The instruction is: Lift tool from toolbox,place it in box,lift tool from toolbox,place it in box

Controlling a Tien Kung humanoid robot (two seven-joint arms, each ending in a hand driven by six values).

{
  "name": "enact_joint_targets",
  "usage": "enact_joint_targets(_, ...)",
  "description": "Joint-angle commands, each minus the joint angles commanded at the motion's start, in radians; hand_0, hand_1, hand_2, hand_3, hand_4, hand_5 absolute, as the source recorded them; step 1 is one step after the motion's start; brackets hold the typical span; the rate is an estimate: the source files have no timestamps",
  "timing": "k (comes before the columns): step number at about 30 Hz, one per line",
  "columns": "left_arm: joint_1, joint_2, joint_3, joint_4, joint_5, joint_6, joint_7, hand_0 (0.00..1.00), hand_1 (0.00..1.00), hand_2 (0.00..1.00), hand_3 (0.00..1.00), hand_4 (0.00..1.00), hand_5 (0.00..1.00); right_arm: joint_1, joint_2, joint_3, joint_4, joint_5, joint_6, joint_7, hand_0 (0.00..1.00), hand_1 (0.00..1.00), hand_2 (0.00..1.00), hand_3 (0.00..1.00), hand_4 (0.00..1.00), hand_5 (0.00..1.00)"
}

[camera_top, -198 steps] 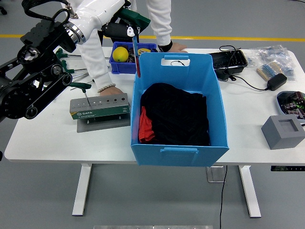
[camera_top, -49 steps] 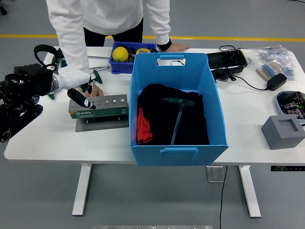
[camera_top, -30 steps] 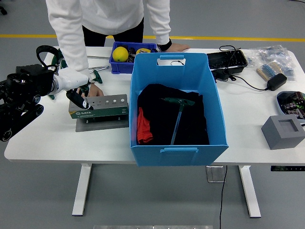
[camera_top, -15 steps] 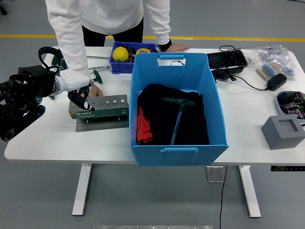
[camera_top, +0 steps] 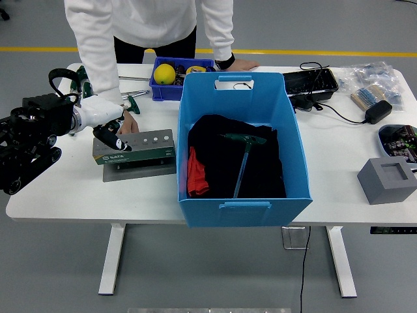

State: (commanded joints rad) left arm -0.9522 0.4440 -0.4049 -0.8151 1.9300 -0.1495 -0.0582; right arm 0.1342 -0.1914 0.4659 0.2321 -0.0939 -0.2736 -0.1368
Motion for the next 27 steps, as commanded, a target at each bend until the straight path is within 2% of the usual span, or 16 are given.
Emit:
enact_joint_targets(3, 0.002, 0.0, 0.004, 0.009, -0.008, 0.035, -0.02, 0.301, 0.137, 0.154, 0.17, 0.913, 0.563, -0.001, 0.0, 0.001, 0.0, -0.001, 0.0, 0.0, 0.629, 0.602, 0.67, 0.548, 0.761, 0.663)
enact_joint_targets(4, 0.003, 0.0, 0.005, 0.01, -0.011, 0.045, -0.025, 0.208, 0.063, 0.092, 0.1, 0.902, 0.42, -0.002, 0.0, 0.0, 0.0, 0.0, 0.0, 0.0, 0.629, 0.602, 0.67, 0.548, 0.762, 0.662)
enact_joint_targets(9, 0.005, 0.0, 0.013, 0.017, -0.005, 0.109, -0.065, 0.208, 0.063, 0.092, 0.1, 0.902, 0.42, -0.004, 0.001, 0.001, 0.0, -0.001, 0.0, 0.0, 0.629, 0.602, 0.67, 0.548, 0.762, 0.662)
enact_joint_targets(10, 0.006, 0.0, 0.014, 0.019, -0.004, 0.122, -0.074, 0.152, 0.012, 0.051, 0.07, 0.893, 0.355, -0.005, 0.001, 0.001, 0.0, -0.001, 0.0, 0.0, 0.629, 0.602, 0.671, 0.548, 0.762, 0.663)
enact_joint_targets(15, 0.009, 0.0, 0.012, 0.026, -0.011, 0.173, -0.114, 0.152, 0.012, 0.051, 0.07, 0.893, 0.355, -0.007, 0.002, 0.005, -0.001, -0.005, 0.0, -0.002, 0.629, 0.602, 0.671, 0.548, 0.762, 0.663)
enact_joint_targets(16, 0.01, 0.001, 0.008, 0.027, -0.014, 0.185, -0.122, 0.126, 0.002, 0.039, 0.059, 0.882, 0.333, -0.008, 0.002, 0.006, -0.001, -0.006, 0.0, -0.002, 0.629, 0.602, 0.671, 0.548, 0.761, 0.663)
enact_joint_targets(19, 0.013, 0.003, -0.003, 0.026, -0.024, 0.201, -0.136, 0.126, 0.002, 0.039, 0.059, 0.882, 0.333, -0.007, 0.002, 0.009, -0.001, -0.009, 0.0, -0.003, 0.629, 0.602, 0.671, 0.548, 0.761, 0.663)
enact_joint_targets(27, 0.025, 0.016, -0.078, 0.009, -0.073, 0.26, -0.193, 0.118, 0.002, 0.022, 0.042, 0.873, 0.36, -0.004, 0.002, 0.013, -0.002, -0.01, 0.001, -0.003, 0.63, 0.602, 0.671, 0.548, 0.761, 0.663)
